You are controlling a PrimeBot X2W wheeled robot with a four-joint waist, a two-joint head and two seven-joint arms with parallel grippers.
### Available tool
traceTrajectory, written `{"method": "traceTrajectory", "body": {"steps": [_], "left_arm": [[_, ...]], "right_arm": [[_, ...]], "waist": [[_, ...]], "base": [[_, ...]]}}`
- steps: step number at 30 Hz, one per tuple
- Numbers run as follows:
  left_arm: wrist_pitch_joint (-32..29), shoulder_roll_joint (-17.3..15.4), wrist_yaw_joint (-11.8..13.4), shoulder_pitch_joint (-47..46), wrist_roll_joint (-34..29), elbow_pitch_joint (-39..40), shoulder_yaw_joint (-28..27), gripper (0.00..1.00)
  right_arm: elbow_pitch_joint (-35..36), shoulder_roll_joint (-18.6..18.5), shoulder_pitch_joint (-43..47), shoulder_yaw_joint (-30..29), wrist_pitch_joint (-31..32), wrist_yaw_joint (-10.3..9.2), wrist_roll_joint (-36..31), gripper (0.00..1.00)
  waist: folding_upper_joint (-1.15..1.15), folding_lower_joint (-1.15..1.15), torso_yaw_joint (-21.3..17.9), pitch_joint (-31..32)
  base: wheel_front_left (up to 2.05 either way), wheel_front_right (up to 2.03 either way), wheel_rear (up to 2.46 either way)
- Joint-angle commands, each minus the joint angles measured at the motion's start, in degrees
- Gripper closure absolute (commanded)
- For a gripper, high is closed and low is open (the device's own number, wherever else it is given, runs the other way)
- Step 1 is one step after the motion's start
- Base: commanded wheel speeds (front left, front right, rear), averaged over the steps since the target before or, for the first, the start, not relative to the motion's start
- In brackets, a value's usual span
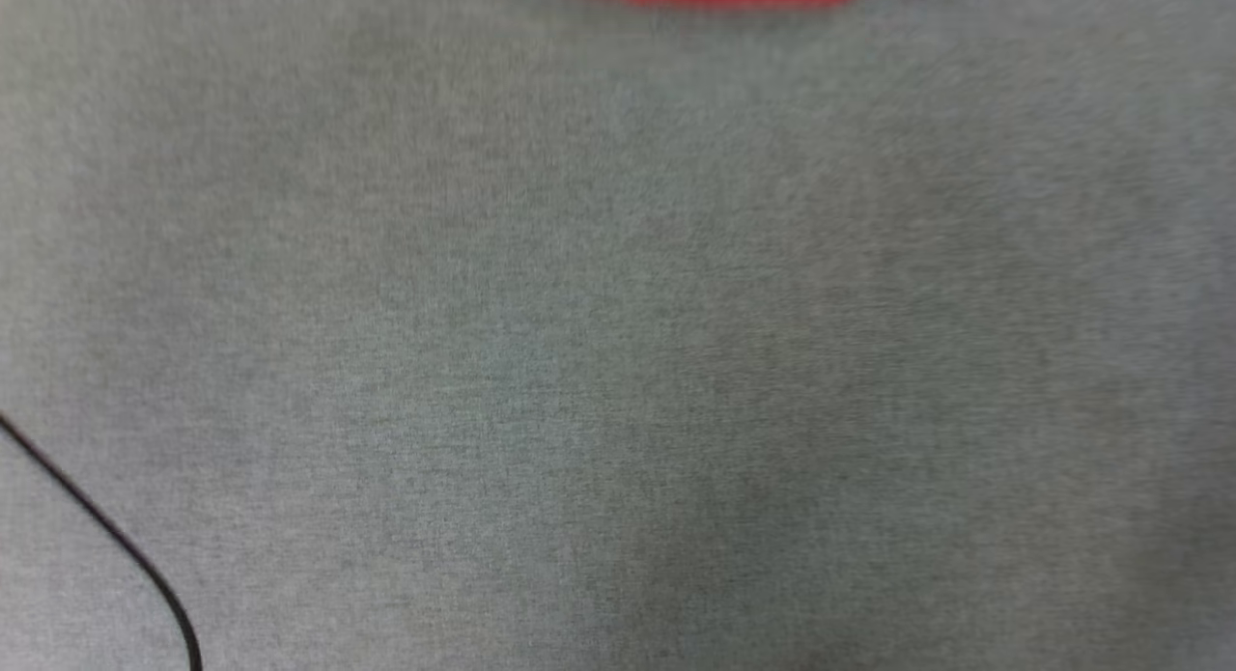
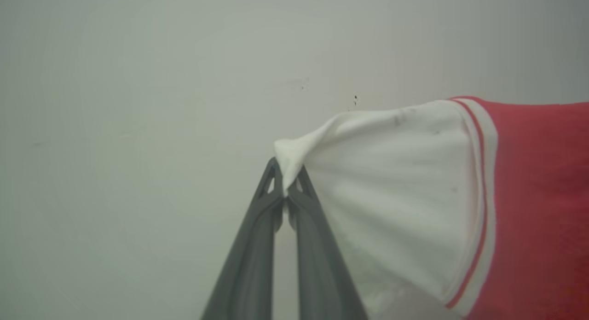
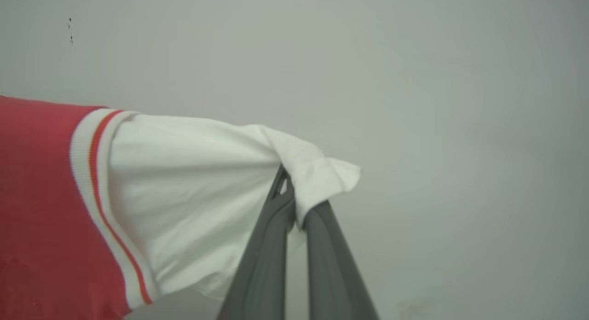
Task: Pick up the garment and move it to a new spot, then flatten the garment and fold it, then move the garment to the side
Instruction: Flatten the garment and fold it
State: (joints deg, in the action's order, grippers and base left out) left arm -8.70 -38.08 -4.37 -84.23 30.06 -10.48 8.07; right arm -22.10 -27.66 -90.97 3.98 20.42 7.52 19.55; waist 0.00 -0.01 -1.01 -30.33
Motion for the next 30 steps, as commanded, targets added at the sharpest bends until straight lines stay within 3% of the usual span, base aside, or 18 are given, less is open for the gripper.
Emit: {"method": "traceTrajectory", "body": {"steps": [1,7,13,20,30], "left_arm": [[1.29,0.61,-0.26,-2.95,-0.78,-2.51,0.5,1.0],[6.85,3.64,-1.42,-13.21,-2.46,-14.21,3.17,1.0],[12.97,6.31,-2.09,-13.73,-2.68,-22.54,5.34,1.0],[18.33,9.47,-2.83,-6.6,-1.61,-27.91,9.08,1.0],[22.76,13.27,-3.08,18.35,2.27,-28.65,15.76,1.0]], "right_arm": [[-1.98,0.41,-2.12,-0.2,-1.25,-0.06,-0.82,1.0],[-11.56,3.14,-9.45,-0.1,-6.79,-0.06,-4.94,1.0],[-19.25,5.82,-9.67,0.15,-11.24,-0.06,-6.87,1.0],[-24.41,6.82,-3.4,2.1,-14.67,-0.06,-5.74,1.0],[-26.73,4.28,17.8,7.2,-16.89,-0.05,4.39,1.0]], "waist": [[0.0,0.01,1.46,-3.39],[0.0,0.01,2.81,-6.78],[0.0,0.01,3.67,-8.09],[0.0,0.01,4.37,-6.71],[0.0,0.01,4.36,2.74]], "base": [[0.0,0.0,0.0],[0.0,0.0,0.0],[0.0,0.0,0.0],[0.0,0.0,0.0],[0.0,0.0,0.0]]}}
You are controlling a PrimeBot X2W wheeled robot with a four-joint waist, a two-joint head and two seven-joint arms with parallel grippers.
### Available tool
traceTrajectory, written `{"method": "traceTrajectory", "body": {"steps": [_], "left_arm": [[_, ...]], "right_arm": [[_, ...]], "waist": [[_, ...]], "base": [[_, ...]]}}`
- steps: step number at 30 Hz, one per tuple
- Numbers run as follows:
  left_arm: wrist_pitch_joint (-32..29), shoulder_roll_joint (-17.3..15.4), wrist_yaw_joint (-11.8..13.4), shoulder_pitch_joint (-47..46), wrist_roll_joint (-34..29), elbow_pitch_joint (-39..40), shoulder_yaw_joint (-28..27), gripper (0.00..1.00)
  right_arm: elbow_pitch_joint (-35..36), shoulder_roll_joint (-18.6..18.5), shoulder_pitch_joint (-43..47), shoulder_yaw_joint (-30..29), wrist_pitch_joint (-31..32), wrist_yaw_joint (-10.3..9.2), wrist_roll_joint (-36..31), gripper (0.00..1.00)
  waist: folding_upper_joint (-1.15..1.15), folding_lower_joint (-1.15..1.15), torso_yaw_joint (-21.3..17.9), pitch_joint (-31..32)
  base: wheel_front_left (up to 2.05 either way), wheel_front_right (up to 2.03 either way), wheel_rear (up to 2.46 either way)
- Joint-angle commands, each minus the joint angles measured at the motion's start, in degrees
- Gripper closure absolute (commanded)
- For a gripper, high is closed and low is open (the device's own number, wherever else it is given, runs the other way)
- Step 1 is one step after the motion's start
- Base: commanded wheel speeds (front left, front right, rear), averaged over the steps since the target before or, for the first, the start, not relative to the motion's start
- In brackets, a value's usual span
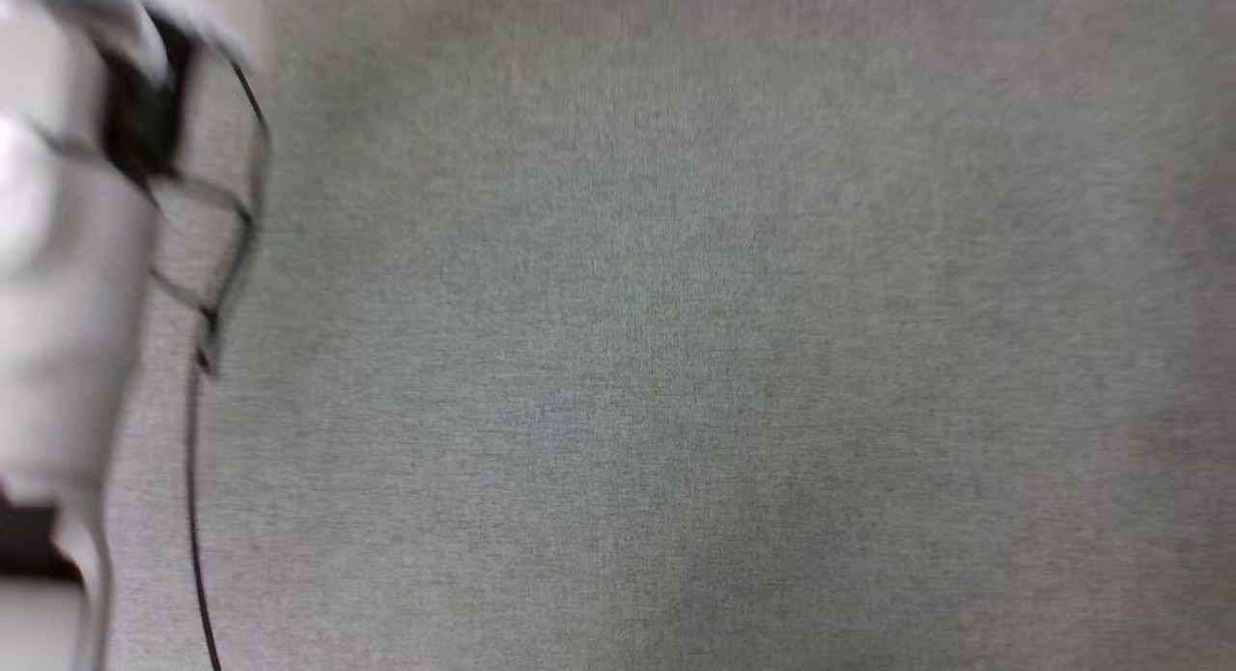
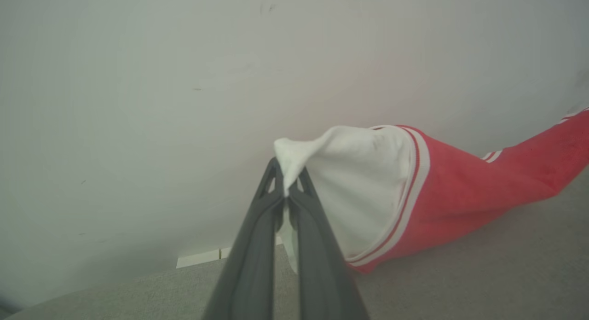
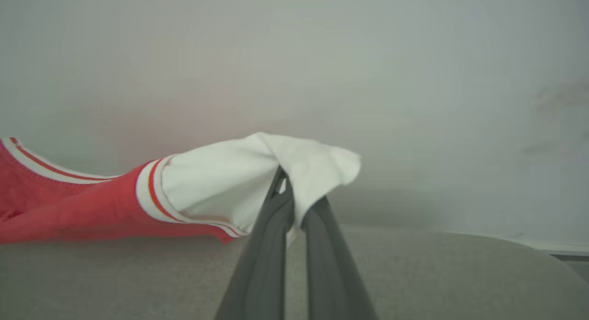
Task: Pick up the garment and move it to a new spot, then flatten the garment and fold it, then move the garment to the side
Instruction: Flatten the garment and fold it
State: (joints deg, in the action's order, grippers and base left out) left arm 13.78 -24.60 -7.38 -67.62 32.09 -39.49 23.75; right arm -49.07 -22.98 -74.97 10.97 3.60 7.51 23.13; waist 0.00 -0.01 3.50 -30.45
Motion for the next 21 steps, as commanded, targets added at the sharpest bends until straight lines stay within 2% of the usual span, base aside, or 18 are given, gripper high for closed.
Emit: {"method": "traceTrajectory", "body": {"steps": [1,7,10,11,21], "left_arm": [[0.57,-0.41,-0.07,10.3,1.17,3.03,1.18,1.0],[-1.84,-2.84,0.95,27.71,3.97,9.61,2.35,1.0],[-3.38,-4.59,2.28,35.62,5.33,13.56,2.48,1.0],[-5.02,-5.85,3.76,42.73,6.8,17.87,2.66,1.0],[-9.03,-10.41,10.27,62.08,10.46,31.4,2.14,1.0]], "right_arm": [[2.33,-1.63,9.33,2.51,0.97,-0.04,5.29,1.0],[9.42,-6.1,25.46,6.38,3.63,-0.05,14.74,1.0],[13.11,-8.44,32.99,7.18,4.76,-0.06,18.73,1.0],[16.62,-10.37,39.97,7.46,5.58,-0.06,21.71,1.0],[26.1,-13.54,58.16,7.43,7.64,-0.06,25.86,1.0]], "waist": [[0.0,0.01,-0.3,6.52],[0.0,0.01,-0.65,13.4],[0.0,0.01,-0.81,16.17],[0.0,0.01,-1.12,18.62],[0.0,0.01,-2.53,24.75]], "base": [[0.0,0.0,0.0],[0.0,0.0,0.0],[0.0,0.0,0.0],[0.0,0.0,0.0],[0.0,0.0,0.0]]}}
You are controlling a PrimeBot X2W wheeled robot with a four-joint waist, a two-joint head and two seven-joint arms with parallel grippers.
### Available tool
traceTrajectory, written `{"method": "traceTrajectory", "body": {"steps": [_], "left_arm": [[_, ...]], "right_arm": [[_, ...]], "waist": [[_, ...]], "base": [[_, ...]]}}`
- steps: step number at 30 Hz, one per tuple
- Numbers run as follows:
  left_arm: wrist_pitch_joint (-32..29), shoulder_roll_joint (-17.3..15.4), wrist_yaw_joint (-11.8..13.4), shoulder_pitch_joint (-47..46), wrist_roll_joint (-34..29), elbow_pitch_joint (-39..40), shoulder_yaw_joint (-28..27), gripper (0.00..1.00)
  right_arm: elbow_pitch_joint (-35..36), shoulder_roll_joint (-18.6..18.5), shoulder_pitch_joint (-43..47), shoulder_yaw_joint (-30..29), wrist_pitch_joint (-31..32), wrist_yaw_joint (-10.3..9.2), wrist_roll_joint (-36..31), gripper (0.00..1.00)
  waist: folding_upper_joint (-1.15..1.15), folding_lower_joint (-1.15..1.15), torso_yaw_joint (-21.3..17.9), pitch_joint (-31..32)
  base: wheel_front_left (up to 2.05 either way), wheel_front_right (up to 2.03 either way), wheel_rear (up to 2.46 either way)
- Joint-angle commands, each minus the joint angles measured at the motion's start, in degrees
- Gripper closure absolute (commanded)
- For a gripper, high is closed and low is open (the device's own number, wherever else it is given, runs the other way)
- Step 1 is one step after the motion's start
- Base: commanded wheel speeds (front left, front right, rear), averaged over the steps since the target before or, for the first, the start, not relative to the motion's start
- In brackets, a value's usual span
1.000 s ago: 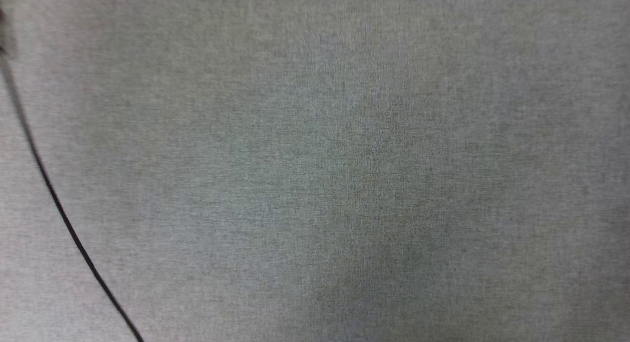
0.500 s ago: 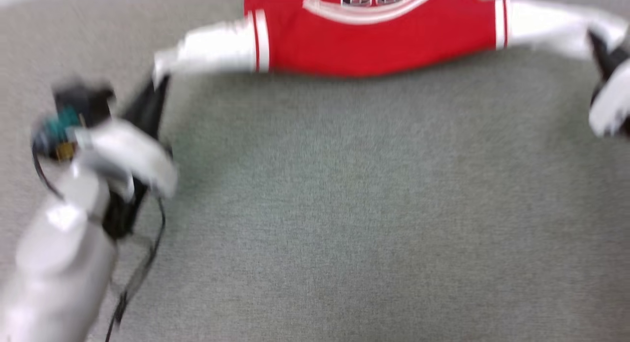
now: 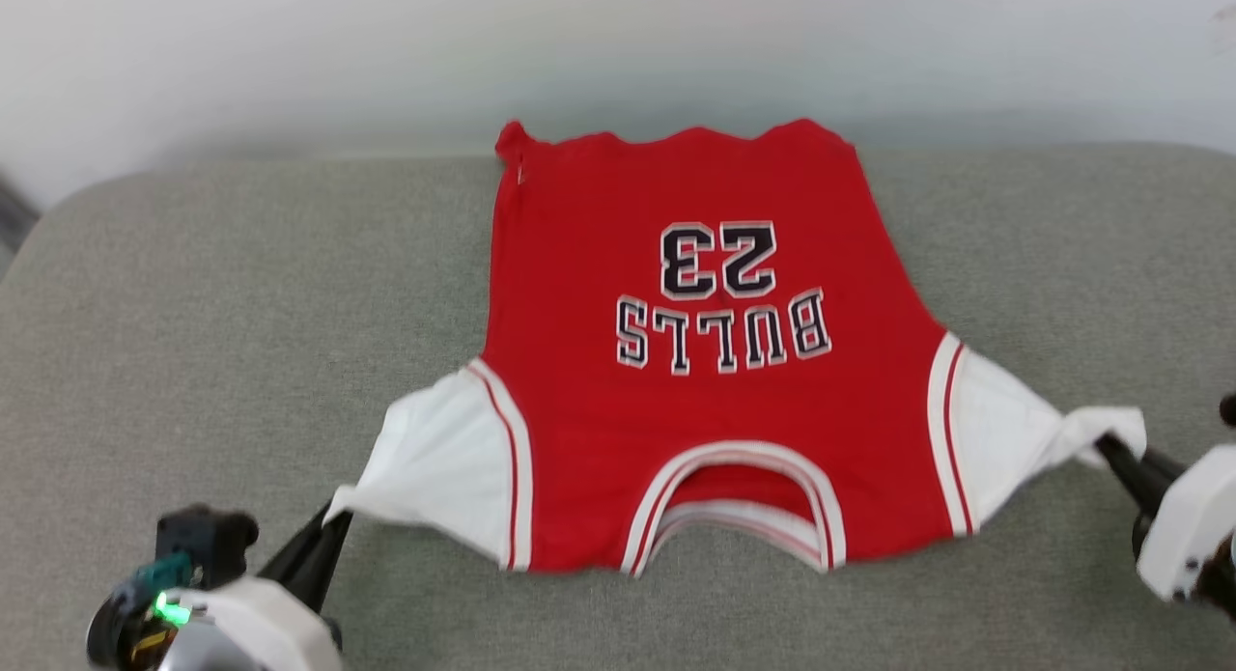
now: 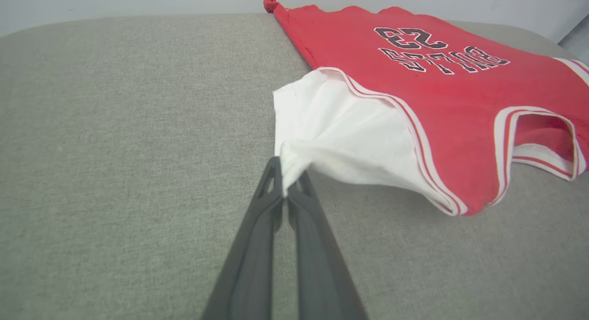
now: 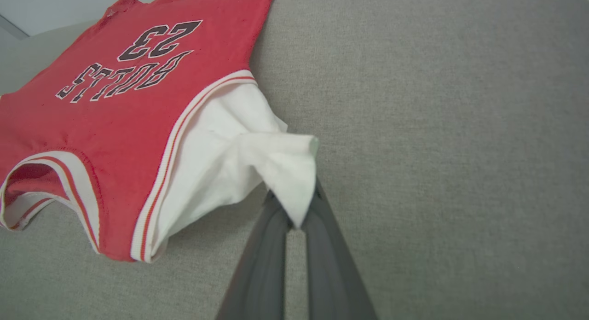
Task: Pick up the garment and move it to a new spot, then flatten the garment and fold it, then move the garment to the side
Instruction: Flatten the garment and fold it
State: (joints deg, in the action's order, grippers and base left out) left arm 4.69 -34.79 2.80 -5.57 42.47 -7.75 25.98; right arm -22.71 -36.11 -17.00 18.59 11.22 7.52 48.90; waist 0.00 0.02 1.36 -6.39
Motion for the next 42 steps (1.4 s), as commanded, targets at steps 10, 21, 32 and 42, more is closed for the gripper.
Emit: {"method": "traceTrajectory", "body": {"steps": [10,21,32,42], "left_arm": [[-0.97,-4.45,4.98,13.89,3.62,7.4,-2.62,1.0],[-2.73,-2.91,4.9,17.11,4.95,11.08,0.05,1.0],[-4.66,-2.47,4.78,14.31,3.6,15.66,2.06,1.0],[-7.77,-2.7,7.49,14.18,1.54,27.93,4.05,1.0]], "right_arm": [[8.1,-4.04,14.58,-4.36,5.21,-0.08,1.92,1.0],[14.3,-3.43,22.04,-8.34,12.57,-0.06,0.25,1.0],[20.02,-3.6,18.33,-13.47,22.08,-0.05,2.3,0.0],[27.04,-0.74,-0.26,-19.92,42.29,-0.04,2.66,0.0]], "waist": [[0.0,-0.02,-0.88,2.78],[0.0,-0.02,-0.99,1.41],[0.0,-0.02,0.77,-1.82],[0.0,-0.02,6.6,-10.45]], "base": [[0.0,0.0,0.0],[0.0,0.0,0.0],[0.0,0.0,0.0],[0.0,0.0,0.0]]}}
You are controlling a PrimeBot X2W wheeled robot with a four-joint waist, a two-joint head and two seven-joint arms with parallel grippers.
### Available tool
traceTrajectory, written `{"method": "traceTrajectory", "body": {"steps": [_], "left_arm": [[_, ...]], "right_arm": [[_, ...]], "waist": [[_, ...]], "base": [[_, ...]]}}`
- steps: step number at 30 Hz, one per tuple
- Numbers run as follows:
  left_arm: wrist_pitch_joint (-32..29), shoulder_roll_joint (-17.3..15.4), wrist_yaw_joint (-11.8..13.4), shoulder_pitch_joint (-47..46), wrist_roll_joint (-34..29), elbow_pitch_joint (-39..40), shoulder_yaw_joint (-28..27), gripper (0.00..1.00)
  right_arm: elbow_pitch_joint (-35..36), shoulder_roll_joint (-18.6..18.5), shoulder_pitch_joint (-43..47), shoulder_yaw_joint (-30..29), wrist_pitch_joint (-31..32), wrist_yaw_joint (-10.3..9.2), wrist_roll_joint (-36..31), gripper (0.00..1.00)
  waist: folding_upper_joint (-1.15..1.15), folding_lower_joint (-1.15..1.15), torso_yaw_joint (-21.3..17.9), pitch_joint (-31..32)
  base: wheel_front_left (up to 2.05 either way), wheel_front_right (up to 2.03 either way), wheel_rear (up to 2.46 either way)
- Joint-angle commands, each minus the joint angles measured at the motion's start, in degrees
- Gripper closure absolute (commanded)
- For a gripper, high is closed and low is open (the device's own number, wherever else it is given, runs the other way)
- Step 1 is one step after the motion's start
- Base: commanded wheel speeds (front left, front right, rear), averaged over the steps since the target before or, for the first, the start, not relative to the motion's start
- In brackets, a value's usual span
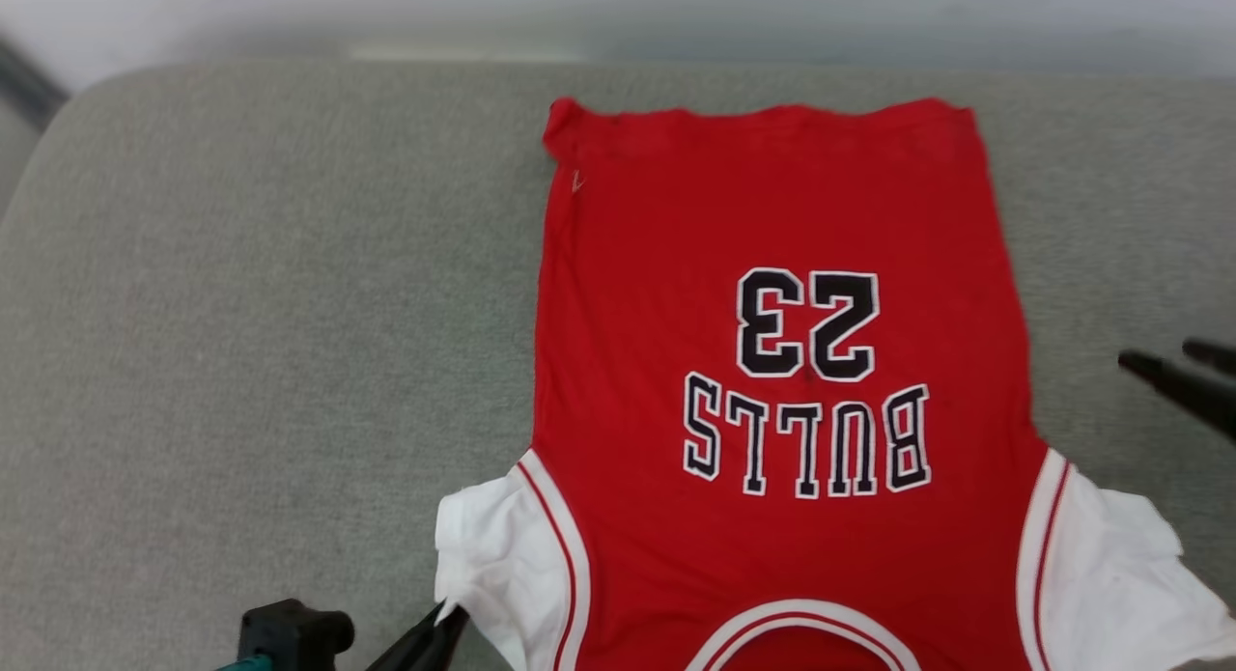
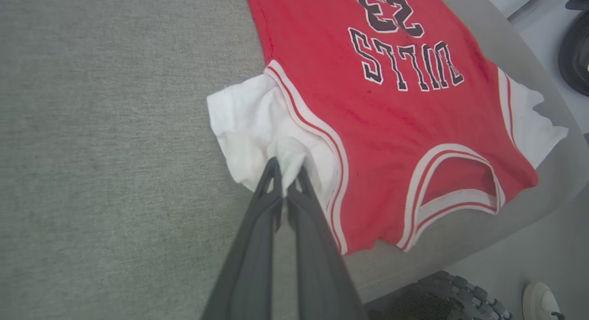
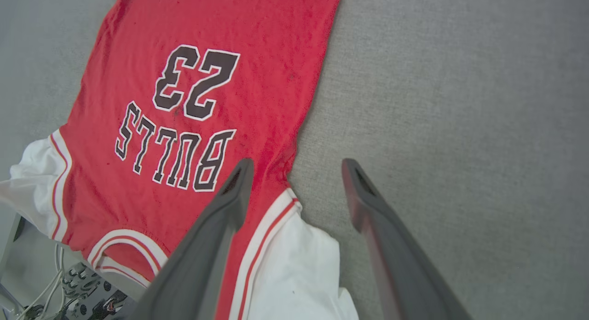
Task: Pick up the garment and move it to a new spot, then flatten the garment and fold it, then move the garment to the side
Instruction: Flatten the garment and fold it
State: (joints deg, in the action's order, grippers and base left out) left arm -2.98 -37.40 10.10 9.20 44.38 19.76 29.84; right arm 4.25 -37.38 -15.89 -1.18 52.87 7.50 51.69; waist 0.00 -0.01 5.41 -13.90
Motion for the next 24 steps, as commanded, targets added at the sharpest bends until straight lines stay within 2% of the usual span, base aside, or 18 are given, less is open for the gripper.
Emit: {"method": "traceTrajectory", "body": {"steps": [1,6,11,14,24], "left_arm": [[-0.48,-0.08,0.42,-0.98,-0.76,1.3,0.45,1.0],[-2.41,0.51,0.04,-3.82,-2.8,5.12,2.4,1.0],[-3.55,1.55,-0.09,-6.67,-4.54,7.57,3.76,1.0],[-3.92,2.08,-0.35,-7.88,-5.27,8.37,4.41,1.0],[-3.9,3.89,-1.2,-10.06,-5.58,8.97,5.93,1.0]], "right_arm": [[-0.45,1.38,-4.1,-0.24,3.19,-0.02,-1.02,0.0],[-5.3,4.5,-18.69,-1.07,14.65,-0.02,-8.93,0.0],[-12.91,7.62,-31.25,-3.58,22.45,-0.02,-18.81,0.0],[-16.25,8.15,-36.78,-5.1,25.59,-0.02,-24.49,0.0],[-21.9,10.14,-46.28,-10.92,30.99,-0.02,-36.08,0.0]], "waist": [[0.0,0.01,3.13,-3.82],[0.0,0.01,7.33,-9.37],[0.0,0.01,11.05,-13.74],[0.0,0.01,13.11,-15.91],[0.0,0.01,17.65,-20.49]], "base": [[0.0,0.0,0.0],[0.0,0.0,0.0],[0.0,0.0,0.0],[0.0,0.0,0.0],[0.0,0.0,0.0]]}}
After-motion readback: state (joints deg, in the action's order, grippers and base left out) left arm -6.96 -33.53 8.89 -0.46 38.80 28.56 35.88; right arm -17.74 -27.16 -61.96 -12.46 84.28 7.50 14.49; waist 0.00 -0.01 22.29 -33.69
